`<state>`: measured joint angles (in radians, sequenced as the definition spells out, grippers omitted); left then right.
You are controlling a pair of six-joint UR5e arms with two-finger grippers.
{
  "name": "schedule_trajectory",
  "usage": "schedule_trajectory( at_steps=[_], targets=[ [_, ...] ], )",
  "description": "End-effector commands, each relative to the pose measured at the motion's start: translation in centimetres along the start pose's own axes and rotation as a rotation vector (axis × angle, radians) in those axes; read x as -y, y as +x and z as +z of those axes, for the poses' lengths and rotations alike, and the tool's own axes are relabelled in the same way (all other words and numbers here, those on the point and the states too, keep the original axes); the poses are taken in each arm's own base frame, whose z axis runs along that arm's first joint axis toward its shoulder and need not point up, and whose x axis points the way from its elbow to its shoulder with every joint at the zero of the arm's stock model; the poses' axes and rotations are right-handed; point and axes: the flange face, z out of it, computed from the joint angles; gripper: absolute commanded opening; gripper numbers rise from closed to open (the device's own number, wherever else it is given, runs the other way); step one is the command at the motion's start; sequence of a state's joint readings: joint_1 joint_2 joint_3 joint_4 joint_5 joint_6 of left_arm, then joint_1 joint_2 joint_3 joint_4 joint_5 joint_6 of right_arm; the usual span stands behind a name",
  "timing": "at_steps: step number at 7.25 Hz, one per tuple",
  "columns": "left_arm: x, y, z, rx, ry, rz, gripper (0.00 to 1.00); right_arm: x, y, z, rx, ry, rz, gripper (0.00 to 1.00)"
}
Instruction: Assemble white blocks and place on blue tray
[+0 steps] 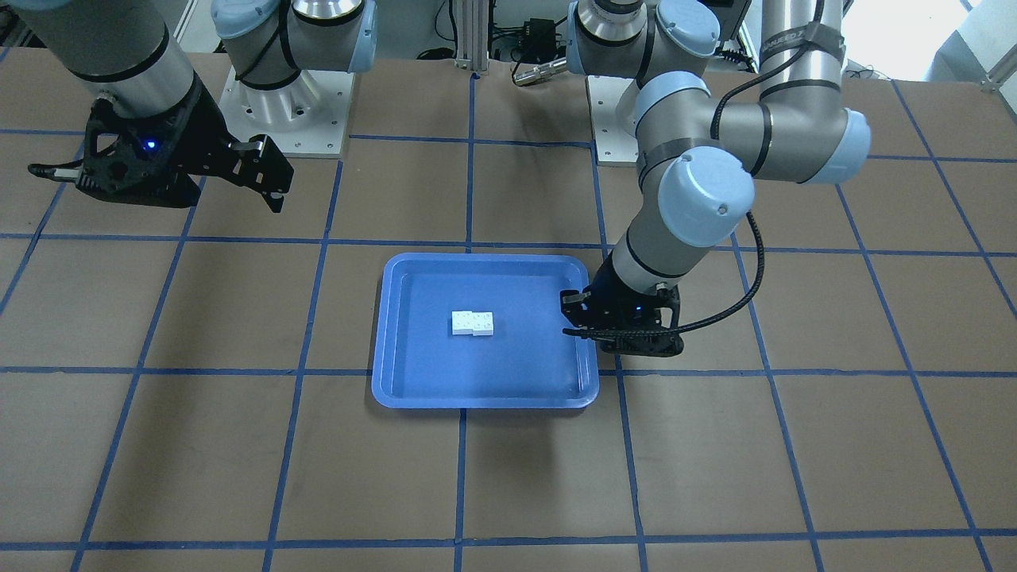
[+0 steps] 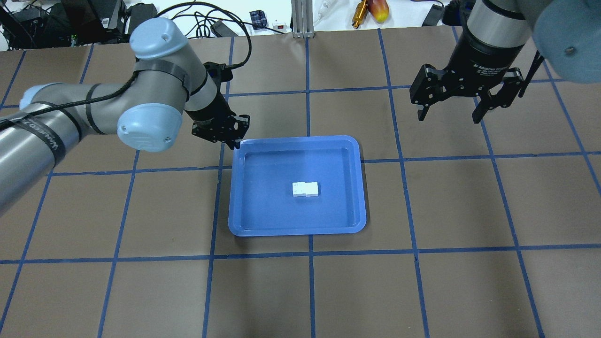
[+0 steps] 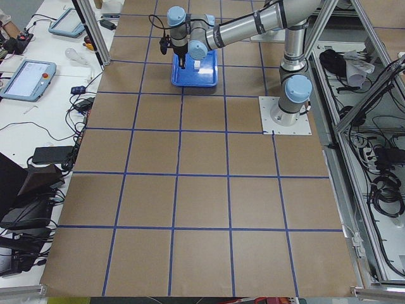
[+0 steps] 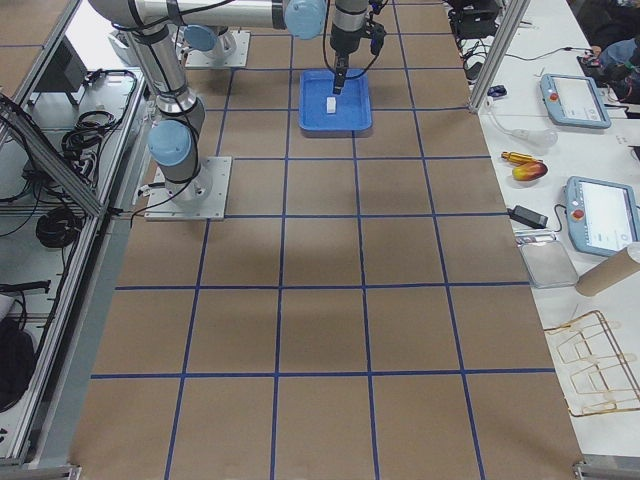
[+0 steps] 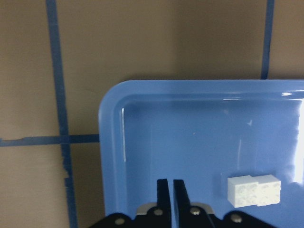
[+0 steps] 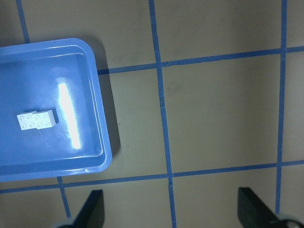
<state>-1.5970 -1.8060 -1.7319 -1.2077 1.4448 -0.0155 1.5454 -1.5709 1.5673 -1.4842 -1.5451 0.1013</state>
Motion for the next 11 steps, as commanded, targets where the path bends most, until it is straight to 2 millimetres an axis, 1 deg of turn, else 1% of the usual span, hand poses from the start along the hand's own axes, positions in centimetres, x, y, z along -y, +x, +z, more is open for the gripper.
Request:
schedule_trajectory(
  at_steps=[1, 2, 3, 5, 6, 7, 9, 10, 11],
  targets=[
    [-0.4, -3.0, -7.5, 0.100, -0.002, 0.015, 0.35, -0.8, -0.5, -0.7, -0.010, 0.012, 0.106, 1.00],
    [-1.2, -2.8, -9.8, 0.126, 0.004, 0.028, 0.50, -0.8, -0.4, -0.7, -0.016, 0.013, 0.090, 1.00],
    [-2.2, -2.5, -11.2, 0.127, 0.016, 0.027, 0.65, -0.7, -0.3, -0.6, -0.023, 0.014, 0.089, 1.00],
    [-4.2, -1.9, -14.2, 0.132, 0.057, 0.034, 0.98, -0.9, -0.3, -0.6, -0.023, 0.014, 0.089, 1.00],
    [-5.2, -1.5, -14.9, 0.132, 0.054, 0.039, 1.00, -1.0, -0.2, -0.7, -0.021, 0.016, 0.089, 1.00],
    [-6.0, -0.9, -15.7, 0.130, 0.066, 0.047, 1.00, -1.1, -0.3, -0.9, -0.023, 0.019, 0.088, 1.00],
    [-8.2, 1.8, -17.2, 0.134, 0.093, 0.099, 1.00, -1.1, -0.2, -0.8, -0.024, 0.018, 0.091, 1.00],
    [-9.0, 1.8, -17.5, 0.132, 0.072, 0.098, 1.00, -1.1, -0.2, -0.9, -0.025, 0.019, 0.091, 1.00],
    [-9.2, 1.7, -17.8, 0.132, 0.072, 0.095, 1.00, -1.1, -0.2, -0.9, -0.025, 0.019, 0.091, 1.00]
  ],
)
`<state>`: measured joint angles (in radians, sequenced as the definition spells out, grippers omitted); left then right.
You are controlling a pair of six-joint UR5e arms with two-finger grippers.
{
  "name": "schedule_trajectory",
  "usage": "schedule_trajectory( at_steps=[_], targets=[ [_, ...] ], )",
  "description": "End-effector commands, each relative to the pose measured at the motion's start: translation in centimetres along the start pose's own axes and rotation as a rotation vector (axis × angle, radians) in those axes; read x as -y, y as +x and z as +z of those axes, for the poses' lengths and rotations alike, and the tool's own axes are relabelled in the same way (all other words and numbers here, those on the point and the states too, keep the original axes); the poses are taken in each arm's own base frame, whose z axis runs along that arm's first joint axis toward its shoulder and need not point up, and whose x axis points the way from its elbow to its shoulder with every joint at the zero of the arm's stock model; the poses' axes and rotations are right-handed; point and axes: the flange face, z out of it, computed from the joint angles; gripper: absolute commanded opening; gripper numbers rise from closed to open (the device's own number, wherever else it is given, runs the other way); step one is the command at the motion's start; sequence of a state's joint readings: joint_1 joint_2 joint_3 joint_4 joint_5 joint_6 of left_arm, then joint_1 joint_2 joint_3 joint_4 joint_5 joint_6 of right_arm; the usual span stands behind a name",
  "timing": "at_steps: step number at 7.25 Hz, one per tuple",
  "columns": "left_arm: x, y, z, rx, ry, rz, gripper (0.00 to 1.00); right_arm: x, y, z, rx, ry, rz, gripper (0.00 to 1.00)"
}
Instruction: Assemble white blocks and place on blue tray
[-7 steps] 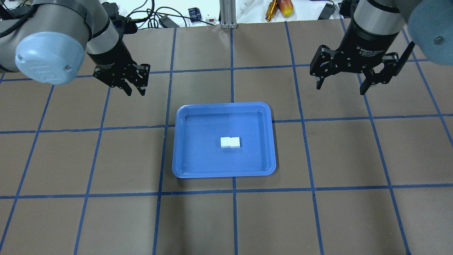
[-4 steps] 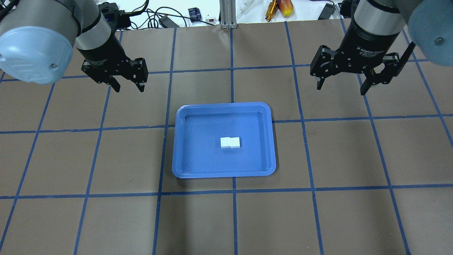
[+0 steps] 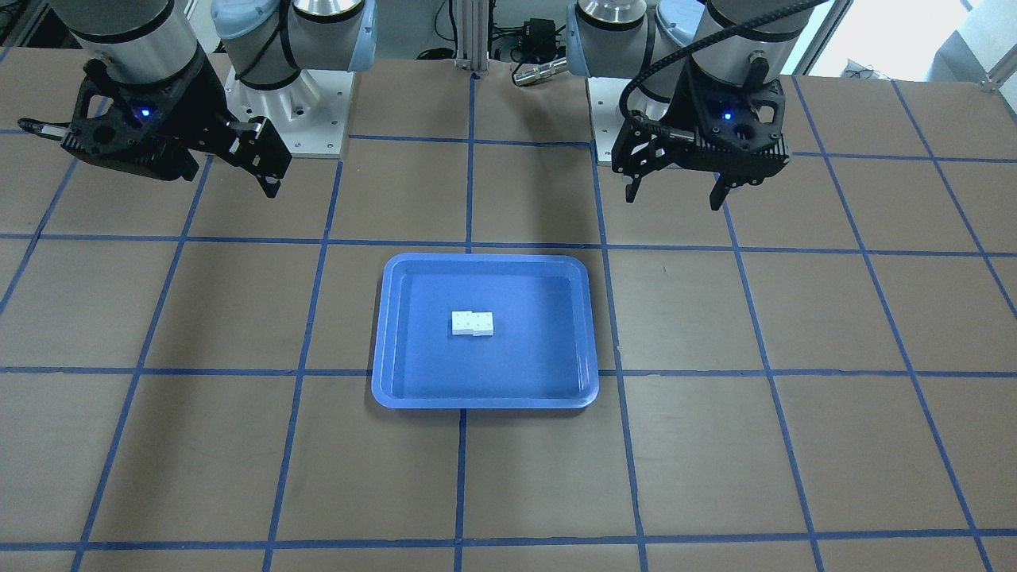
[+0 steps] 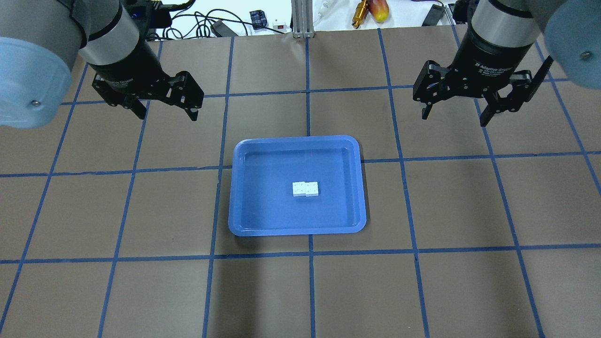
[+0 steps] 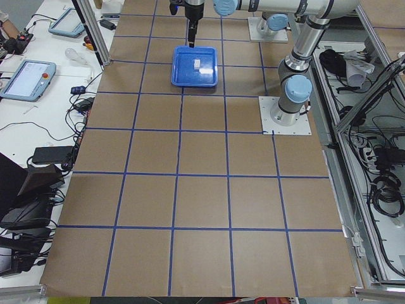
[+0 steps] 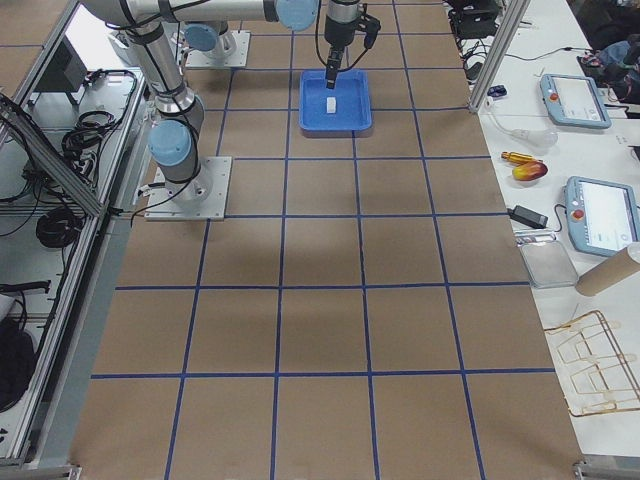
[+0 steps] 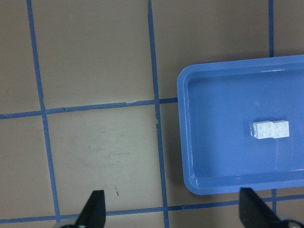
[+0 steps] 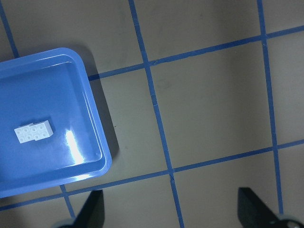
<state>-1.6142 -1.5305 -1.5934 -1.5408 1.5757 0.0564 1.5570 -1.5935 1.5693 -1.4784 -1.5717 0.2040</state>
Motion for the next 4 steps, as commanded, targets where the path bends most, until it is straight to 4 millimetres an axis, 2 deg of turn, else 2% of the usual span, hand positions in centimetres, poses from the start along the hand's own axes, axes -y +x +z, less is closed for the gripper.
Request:
schedule_trajectory(
  at_steps=[1, 4],
  targets=[
    [-0.57, -0.06, -0.54, 0.000, -0.003, 0.000, 1.00, 0.00, 0.01, -0.02, 0.000, 0.001, 0.000, 1.00],
    [-0.68, -0.01, -0.15, 0.002, -0.012, 0.002, 1.00, -0.12, -0.03, -0.15, 0.006, 0.002, 0.002, 1.00]
  ],
)
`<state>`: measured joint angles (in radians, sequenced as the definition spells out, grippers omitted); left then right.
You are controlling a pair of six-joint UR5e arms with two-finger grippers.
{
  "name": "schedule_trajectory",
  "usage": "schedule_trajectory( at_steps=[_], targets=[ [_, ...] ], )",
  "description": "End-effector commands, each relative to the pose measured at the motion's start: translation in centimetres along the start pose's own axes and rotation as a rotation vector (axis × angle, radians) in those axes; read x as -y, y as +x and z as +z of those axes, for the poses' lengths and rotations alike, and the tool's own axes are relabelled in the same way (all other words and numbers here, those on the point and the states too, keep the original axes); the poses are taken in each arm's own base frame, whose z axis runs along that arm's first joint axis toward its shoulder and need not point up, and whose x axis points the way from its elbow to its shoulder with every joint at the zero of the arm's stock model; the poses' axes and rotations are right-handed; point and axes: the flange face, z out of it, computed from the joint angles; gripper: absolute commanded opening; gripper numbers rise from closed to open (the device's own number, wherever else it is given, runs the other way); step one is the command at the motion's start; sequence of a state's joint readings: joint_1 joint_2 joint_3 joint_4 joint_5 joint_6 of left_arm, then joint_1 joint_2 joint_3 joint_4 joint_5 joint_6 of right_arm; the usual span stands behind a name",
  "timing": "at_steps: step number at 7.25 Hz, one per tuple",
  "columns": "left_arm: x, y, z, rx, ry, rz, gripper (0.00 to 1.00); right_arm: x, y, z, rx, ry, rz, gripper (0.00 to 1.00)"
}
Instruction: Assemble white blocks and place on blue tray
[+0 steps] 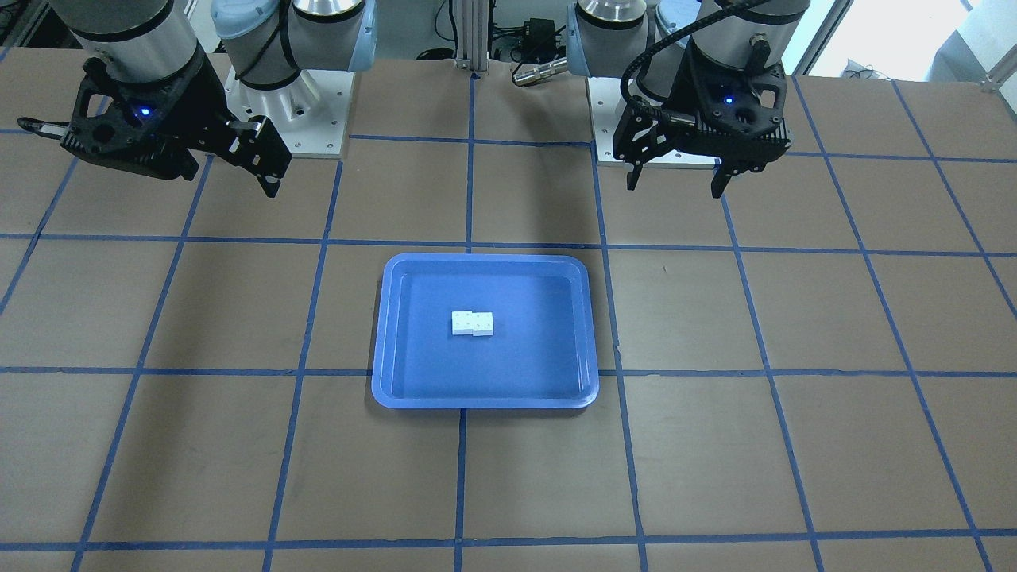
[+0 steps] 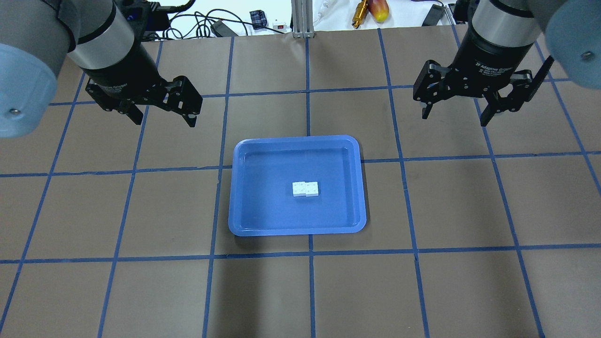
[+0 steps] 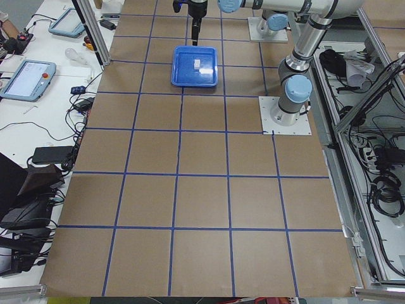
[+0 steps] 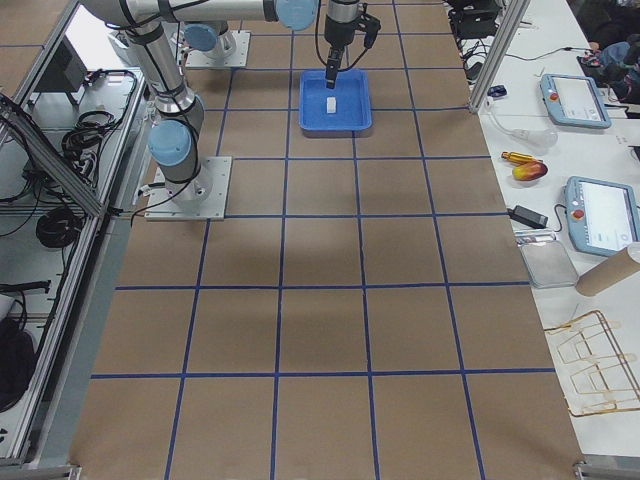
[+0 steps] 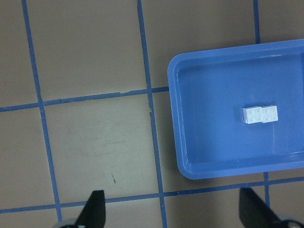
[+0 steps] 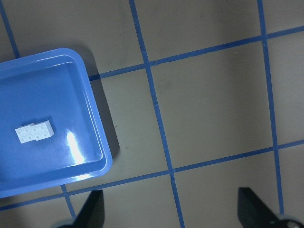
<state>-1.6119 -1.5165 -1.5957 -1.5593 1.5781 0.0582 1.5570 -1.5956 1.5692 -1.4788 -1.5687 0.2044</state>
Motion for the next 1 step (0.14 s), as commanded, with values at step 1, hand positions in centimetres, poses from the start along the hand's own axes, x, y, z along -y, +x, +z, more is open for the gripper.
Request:
schedule_trajectory(
  at_steps=[1],
  targets=[
    [0.62, -0.15, 0.67, -0.002, -0.013, -0.002, 1.00, -0.05, -0.03, -0.06, 0.004, 0.000, 0.001, 1.00]
  ],
)
